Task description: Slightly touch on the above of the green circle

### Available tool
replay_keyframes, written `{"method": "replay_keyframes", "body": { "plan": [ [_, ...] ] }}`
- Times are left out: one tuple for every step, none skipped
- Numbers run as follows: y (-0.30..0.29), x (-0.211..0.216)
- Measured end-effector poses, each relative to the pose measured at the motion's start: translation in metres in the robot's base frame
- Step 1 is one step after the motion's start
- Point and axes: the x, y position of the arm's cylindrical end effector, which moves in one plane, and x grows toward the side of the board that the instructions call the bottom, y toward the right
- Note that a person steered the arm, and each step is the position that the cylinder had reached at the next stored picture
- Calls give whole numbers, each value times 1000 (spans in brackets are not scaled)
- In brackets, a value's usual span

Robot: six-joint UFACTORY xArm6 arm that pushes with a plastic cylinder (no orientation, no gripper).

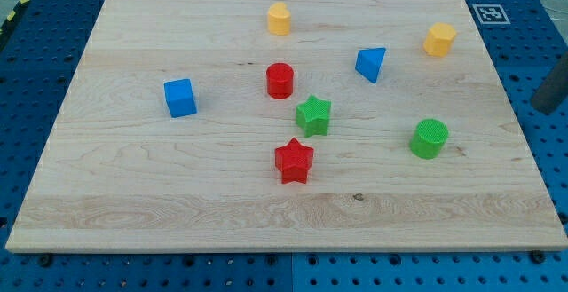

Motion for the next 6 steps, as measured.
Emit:
{"method": "replay_keyframes", "body": {
  "plan": [
    [0, 2],
    [-45, 16],
    [-104, 20],
    [-113, 20],
    [-146, 24],
    [-184, 26]
  ]
}}
